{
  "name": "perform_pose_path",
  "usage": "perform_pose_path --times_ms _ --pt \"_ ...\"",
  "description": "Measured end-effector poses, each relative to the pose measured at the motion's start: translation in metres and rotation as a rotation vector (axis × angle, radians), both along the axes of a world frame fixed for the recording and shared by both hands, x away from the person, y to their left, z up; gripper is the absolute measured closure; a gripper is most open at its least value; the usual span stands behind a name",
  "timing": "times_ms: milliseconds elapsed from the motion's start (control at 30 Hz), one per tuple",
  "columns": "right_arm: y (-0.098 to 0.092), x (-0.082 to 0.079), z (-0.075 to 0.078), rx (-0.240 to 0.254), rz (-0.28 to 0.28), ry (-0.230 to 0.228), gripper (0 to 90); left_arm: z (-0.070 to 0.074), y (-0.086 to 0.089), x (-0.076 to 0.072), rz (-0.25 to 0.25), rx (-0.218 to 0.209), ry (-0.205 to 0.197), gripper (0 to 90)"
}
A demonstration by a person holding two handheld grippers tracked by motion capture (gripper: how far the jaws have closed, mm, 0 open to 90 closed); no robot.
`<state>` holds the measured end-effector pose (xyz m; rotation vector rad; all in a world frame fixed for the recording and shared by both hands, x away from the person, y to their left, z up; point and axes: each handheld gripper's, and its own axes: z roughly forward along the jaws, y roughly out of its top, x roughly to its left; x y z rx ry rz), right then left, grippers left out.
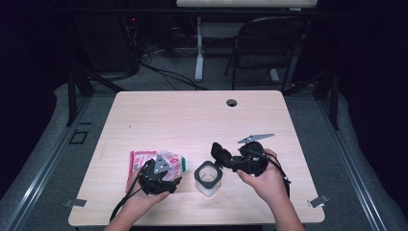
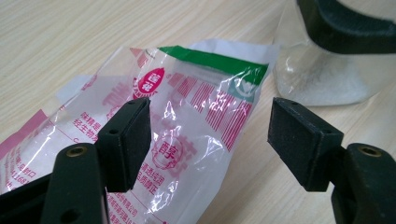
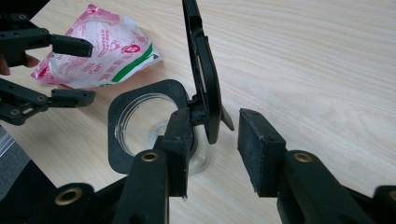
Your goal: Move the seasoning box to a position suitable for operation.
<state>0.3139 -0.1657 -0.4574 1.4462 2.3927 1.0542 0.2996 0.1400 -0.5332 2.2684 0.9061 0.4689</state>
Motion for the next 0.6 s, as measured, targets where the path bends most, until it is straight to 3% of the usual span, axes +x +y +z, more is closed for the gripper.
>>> perform_pose_path --times_ms 533,600 --pt "-0.001 0.0 0.001 -0.003 -0.005 -0.003 64.6 -0.018 0.004 0.004 0.048 0.052 -0.044 30.7" --pt "-0.001 0.0 0.001 -0.005 0.0 0.0 64.5 -0.019 0.006 0.006 0.048 0.05 -0.031 30.6"
